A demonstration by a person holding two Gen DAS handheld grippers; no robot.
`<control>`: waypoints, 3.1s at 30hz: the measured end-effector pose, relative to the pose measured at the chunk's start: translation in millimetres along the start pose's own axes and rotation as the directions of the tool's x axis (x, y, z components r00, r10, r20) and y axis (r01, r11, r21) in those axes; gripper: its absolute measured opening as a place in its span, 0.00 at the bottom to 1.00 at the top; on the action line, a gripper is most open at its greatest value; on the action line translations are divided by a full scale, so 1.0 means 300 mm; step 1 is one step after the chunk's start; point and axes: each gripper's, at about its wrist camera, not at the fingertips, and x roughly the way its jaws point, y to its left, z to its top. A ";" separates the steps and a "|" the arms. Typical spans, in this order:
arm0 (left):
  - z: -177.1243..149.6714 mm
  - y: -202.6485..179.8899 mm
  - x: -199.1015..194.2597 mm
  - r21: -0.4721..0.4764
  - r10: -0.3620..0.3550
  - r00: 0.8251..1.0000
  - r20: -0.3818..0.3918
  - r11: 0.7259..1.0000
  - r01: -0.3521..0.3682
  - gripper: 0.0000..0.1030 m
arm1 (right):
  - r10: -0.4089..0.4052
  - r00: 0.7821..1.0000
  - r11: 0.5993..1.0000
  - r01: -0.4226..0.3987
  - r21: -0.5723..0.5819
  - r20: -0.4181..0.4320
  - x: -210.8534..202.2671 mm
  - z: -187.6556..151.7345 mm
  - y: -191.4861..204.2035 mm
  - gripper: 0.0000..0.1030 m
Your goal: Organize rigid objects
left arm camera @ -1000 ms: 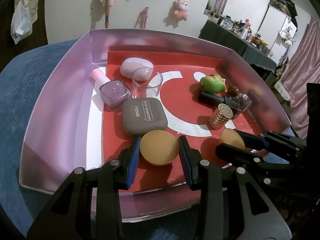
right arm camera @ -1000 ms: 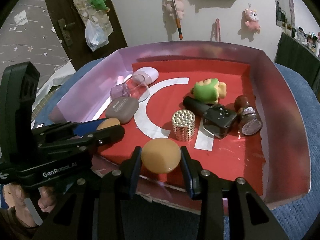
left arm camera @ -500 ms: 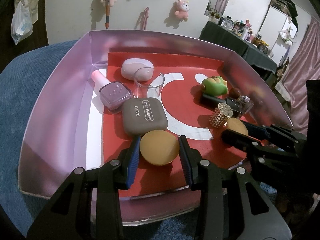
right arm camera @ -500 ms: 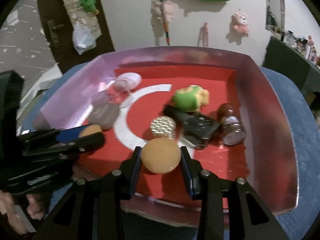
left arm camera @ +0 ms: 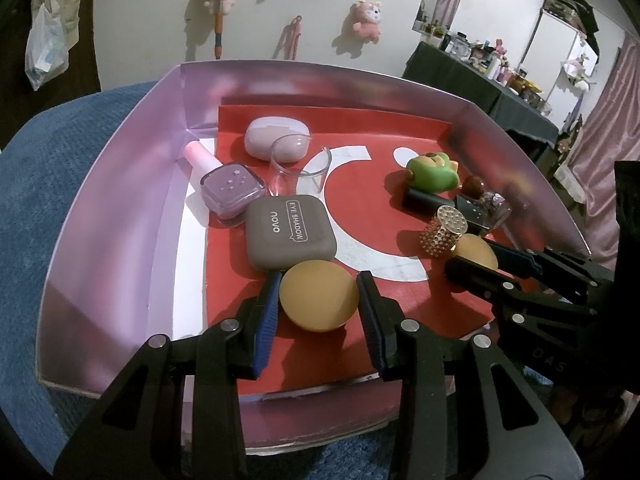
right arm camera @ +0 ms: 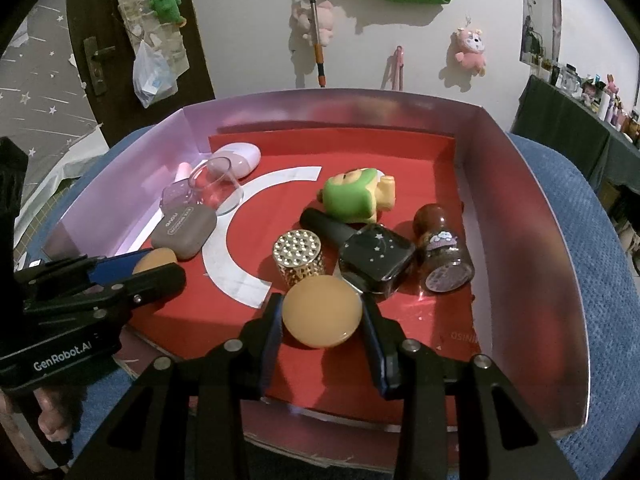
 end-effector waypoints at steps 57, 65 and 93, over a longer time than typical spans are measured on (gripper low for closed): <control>-0.100 0.006 -0.155 -0.014 0.161 0.979 0.125 0.987 -0.160 0.92 | -0.070 0.985 0.993 0.054 0.108 0.155 -0.183 -0.090 0.004 0.96; -0.110 -0.005 -0.145 0.005 0.186 0.975 0.122 0.982 -0.188 0.93 | -0.082 0.984 0.993 0.068 0.093 0.155 -0.176 -0.103 0.011 0.99; -0.117 0.012 -0.139 -0.031 0.155 0.984 0.091 0.988 -0.152 0.93 | -0.076 0.985 0.993 0.062 0.096 0.153 -0.174 -0.104 0.012 1.00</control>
